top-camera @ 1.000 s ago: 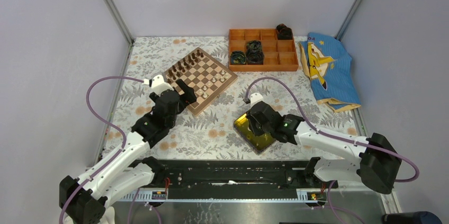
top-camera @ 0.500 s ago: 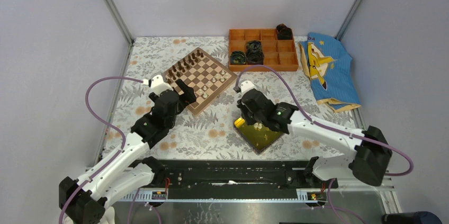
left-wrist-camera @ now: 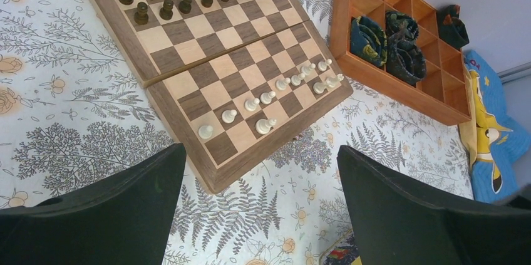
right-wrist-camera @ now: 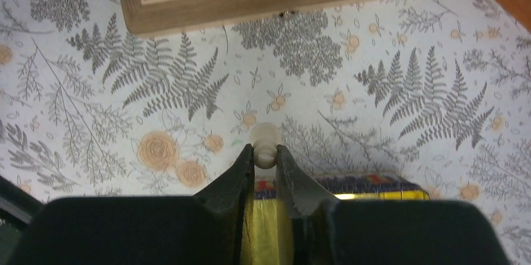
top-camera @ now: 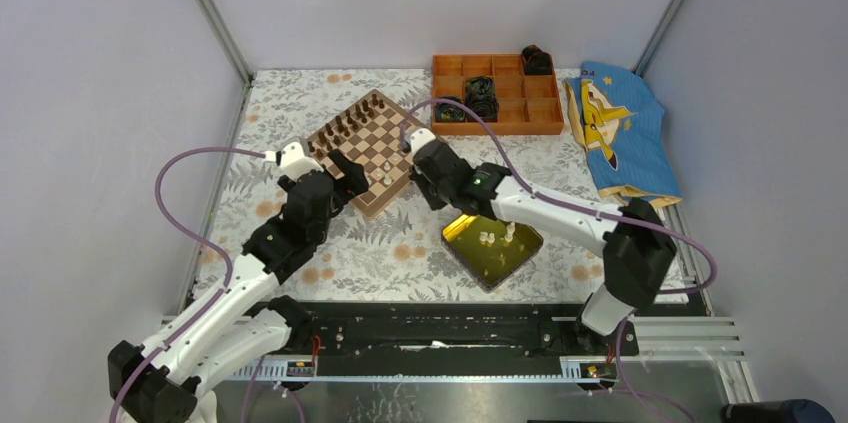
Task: Set up the chess pieces on the board
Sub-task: Pick up the chess piece from the storage box, then place the chess piece on the chessboard.
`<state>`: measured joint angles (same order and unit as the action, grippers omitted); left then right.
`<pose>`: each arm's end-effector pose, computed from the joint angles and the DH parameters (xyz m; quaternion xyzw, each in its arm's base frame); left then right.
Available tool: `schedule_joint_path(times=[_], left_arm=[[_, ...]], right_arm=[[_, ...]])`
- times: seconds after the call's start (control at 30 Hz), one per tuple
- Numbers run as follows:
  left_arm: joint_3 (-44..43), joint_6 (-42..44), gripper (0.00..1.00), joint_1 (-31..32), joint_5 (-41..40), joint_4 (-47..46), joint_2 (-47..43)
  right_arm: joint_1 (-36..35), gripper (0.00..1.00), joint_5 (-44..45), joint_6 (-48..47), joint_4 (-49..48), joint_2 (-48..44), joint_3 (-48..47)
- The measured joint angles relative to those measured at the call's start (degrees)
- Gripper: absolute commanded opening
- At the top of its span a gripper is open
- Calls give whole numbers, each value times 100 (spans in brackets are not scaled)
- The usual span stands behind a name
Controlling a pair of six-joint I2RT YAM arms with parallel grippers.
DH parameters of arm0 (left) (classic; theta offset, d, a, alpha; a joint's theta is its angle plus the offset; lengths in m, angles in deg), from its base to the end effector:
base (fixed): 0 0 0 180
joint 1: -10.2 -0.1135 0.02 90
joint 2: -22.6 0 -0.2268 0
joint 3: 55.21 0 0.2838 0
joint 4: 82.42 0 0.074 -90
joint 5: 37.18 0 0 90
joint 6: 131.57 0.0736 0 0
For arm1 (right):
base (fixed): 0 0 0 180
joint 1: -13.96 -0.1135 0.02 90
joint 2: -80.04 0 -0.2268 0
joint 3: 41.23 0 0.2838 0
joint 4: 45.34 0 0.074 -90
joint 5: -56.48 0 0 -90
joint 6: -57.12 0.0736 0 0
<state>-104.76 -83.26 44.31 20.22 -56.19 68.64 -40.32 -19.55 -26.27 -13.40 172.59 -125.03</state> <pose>0.2469 -0.1193 0.2416 -0.2080 0.7870 -0.1422 0.5631 0.2601 0.3313 0.2021 -0.3181 0.8457 0.1145 0.4130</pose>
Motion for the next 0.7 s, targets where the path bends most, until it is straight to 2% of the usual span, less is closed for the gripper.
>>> schedule_joint_path(times=[0.7], left_arm=[[-2, -2, 99, 0, -186, 13, -81]], right_arm=[[649, 0, -708, -422, 83, 2227, -2361]])
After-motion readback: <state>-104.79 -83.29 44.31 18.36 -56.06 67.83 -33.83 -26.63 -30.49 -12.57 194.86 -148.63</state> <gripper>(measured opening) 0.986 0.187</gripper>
